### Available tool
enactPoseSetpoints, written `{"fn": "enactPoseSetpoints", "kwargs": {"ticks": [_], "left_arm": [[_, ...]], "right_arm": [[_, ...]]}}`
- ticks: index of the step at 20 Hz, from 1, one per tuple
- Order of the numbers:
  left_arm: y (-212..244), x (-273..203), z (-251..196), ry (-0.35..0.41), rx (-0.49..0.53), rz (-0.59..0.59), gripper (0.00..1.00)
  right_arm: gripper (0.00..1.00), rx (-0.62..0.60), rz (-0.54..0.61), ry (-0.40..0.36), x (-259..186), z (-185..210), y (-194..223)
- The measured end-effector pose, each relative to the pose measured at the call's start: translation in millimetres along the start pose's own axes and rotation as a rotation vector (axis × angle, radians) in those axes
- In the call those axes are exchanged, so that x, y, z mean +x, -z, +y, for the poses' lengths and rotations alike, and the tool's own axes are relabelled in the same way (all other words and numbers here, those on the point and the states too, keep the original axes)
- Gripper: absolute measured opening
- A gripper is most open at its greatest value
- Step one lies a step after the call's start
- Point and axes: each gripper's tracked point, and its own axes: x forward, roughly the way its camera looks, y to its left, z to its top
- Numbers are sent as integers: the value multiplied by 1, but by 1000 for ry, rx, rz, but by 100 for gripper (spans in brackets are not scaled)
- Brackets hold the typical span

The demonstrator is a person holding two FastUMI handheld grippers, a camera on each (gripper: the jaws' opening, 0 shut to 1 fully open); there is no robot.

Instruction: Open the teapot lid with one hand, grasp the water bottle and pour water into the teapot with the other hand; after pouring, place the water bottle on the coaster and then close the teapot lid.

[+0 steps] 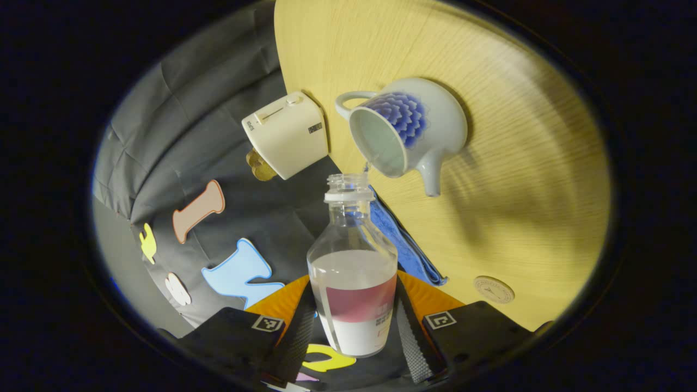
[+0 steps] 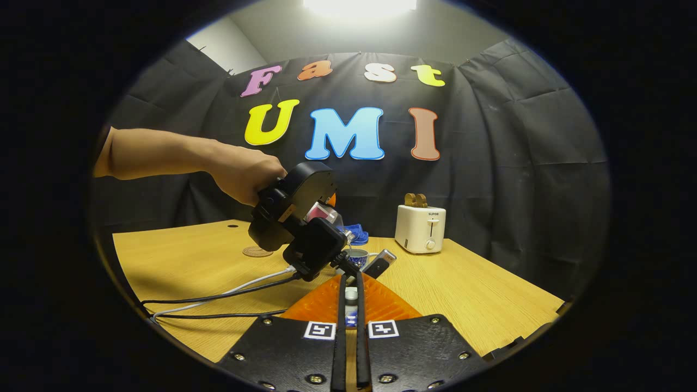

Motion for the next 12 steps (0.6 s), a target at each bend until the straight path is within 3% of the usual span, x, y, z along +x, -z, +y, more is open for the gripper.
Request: {"fn": "enactPoseSetpoints", "kwargs": {"ticks": [12], "left_arm": [[-4, -1, 3, 4, 29, 0, 87]], "right_arm": [[7, 5, -12, 3, -2, -1, -4]]}}
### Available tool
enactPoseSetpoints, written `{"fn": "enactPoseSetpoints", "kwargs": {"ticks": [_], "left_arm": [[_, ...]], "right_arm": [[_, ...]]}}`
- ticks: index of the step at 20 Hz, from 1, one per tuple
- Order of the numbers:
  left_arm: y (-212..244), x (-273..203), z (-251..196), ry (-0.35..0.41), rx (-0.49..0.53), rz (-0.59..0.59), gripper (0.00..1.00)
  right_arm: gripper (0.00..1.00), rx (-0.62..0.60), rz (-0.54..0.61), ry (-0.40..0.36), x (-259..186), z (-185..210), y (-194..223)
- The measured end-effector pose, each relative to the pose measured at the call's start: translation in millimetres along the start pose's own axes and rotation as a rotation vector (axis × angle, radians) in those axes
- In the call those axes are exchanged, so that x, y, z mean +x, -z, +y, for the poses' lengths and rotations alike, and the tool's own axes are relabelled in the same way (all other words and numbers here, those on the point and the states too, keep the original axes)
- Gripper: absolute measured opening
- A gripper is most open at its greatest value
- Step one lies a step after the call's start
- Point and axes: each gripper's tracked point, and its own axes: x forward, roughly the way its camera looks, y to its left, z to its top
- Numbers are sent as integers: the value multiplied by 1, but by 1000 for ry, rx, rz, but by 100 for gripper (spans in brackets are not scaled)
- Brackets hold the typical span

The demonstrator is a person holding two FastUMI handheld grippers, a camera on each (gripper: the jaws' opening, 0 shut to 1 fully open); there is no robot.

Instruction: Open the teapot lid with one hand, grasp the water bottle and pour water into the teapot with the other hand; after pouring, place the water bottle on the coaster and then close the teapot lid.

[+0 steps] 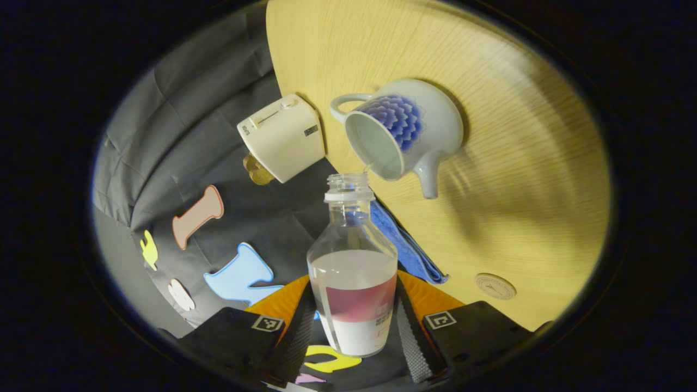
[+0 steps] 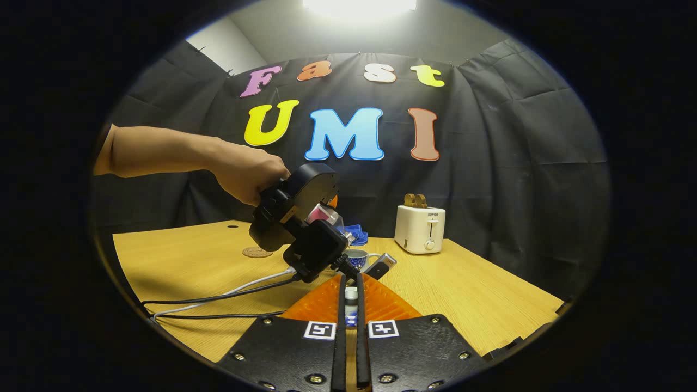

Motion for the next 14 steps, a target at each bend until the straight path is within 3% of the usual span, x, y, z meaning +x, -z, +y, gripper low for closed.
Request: {"fn": "enactPoseSetpoints", "kwargs": {"ticks": [14], "left_arm": [[-3, 2, 1, -12, -29, -28, 86]], "right_arm": [[7, 5, 4, -1, -1, 1, 0]]}}
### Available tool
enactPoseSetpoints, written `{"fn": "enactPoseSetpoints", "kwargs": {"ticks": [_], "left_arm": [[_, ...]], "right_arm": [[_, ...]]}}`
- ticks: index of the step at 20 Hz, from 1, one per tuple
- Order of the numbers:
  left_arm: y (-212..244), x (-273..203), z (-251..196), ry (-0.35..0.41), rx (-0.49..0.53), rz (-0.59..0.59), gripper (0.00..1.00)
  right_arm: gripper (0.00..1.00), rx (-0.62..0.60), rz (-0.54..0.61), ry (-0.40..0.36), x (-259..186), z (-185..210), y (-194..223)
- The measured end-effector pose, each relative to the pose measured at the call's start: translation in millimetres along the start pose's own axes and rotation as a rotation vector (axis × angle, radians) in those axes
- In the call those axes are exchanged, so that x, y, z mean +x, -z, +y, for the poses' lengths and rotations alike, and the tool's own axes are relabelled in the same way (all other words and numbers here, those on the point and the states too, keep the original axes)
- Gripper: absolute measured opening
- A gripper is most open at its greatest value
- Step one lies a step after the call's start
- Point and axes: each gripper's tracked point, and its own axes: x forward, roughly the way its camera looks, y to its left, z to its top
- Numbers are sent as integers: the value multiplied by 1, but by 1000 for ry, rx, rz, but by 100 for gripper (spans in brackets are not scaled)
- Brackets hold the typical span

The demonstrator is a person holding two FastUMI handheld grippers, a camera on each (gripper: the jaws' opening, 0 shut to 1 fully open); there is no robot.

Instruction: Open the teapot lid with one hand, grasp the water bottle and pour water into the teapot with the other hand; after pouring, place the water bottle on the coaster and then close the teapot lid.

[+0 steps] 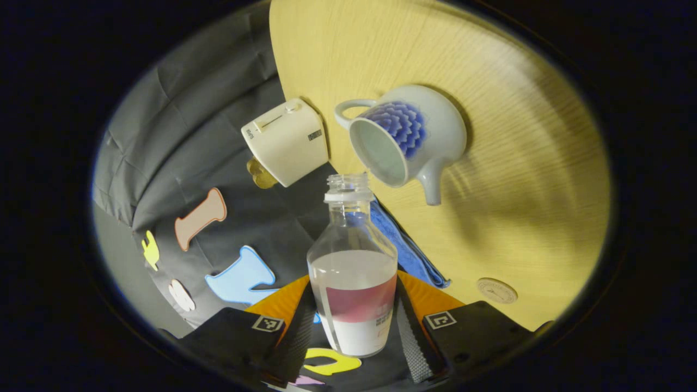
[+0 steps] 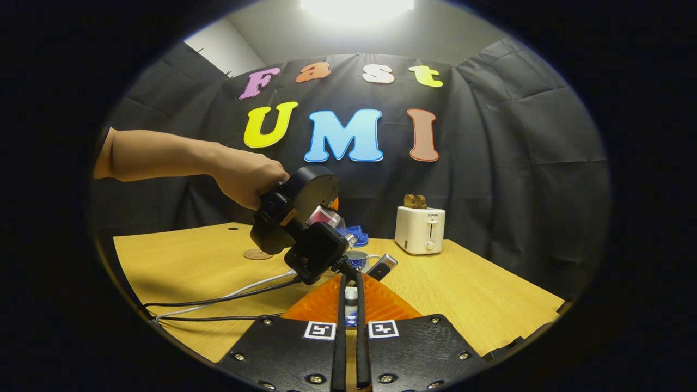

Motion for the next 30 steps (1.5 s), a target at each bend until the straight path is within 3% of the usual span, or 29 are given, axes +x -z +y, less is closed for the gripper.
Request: {"fn": "enactPoseSetpoints", "kwargs": {"ticks": [6, 11, 14, 18, 25, 30], "left_arm": [[-4, 0, 0, -13, -45, -29, 86], [1, -2, -11, -9, -260, -84, 87], [14, -4, -31, 11, -489, -102, 87], [48, -14, -48, -18, -844, -111, 87], [143, -45, -76, -136, -1635, -188, 86], [171, -45, -110, -158, -1892, -195, 86]], "right_arm": [[7, -8, -7, 1, -1, 0, -3], [7, 4, -43, 9, -4, -2, -16], [7, 4, -83, 16, -8, -4, -33], [7, 11, -82, 2, -5, 3, -37], [7, -26, -44, -35, 22, 20, -33], [7, -9, -12, -88, 44, 39, -26]]}}
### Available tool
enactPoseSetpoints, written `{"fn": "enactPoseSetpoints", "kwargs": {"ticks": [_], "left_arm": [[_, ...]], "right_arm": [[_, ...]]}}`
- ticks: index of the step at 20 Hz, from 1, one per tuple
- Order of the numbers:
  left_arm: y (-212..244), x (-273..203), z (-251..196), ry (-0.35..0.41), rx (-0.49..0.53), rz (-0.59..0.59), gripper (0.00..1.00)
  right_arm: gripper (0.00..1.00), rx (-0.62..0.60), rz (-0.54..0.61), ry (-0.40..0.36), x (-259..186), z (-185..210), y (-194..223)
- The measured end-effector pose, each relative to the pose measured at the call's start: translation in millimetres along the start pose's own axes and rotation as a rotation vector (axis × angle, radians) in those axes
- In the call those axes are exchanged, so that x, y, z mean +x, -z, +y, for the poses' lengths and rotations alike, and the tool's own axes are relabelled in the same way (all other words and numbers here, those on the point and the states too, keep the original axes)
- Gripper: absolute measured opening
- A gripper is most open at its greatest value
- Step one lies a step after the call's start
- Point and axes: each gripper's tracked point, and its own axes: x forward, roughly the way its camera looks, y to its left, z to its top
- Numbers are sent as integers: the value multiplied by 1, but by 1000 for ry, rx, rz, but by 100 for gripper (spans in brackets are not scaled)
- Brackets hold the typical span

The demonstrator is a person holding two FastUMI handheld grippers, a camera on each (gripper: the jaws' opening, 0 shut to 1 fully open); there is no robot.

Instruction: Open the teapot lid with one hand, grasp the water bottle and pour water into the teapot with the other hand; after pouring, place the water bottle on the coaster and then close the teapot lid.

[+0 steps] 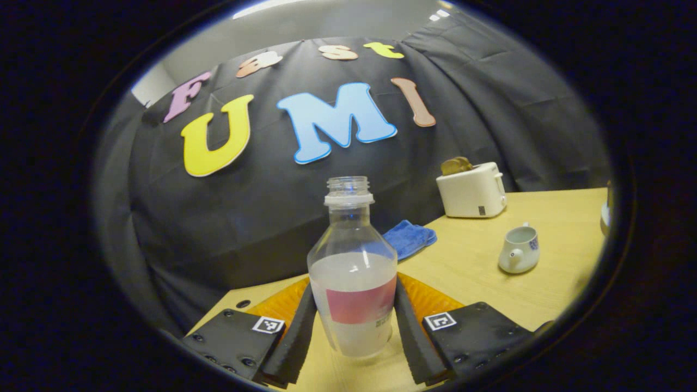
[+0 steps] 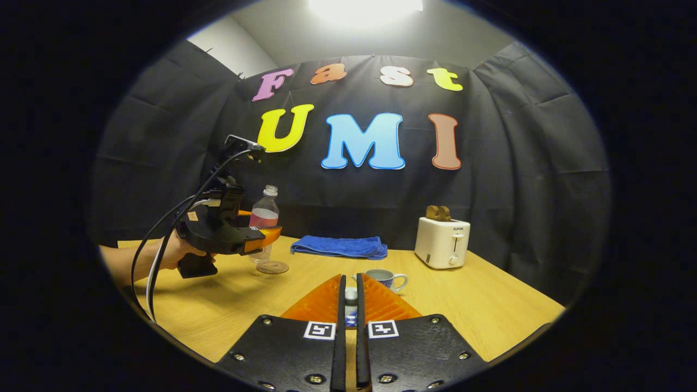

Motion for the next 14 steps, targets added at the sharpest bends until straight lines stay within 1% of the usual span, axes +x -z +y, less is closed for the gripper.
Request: {"fn": "enactPoseSetpoints", "kwargs": {"ticks": [3, 6, 9, 10, 12, 14], "left_arm": [[0, 11, 16, -22, -87, -37, 85], [3, 29, 22, -28, -135, -54, 85], [20, 50, 24, -11, -222, -23, 85], [25, 53, 26, -18, -235, -11, 84], [36, 57, 28, -30, -228, 7, 85], [37, 61, 25, -19, -227, 14, 85]], "right_arm": [[7, -1, 16, -6, 9, 3, 7], [7, 6, 32, -5, 15, -1, 12], [7, 12, 38, 9, 18, -8, 13], [7, 11, 34, 15, 18, -10, 11], [7, 9, 32, 24, 19, -13, 12], [7, 15, 37, 22, 21, -13, 13]]}}
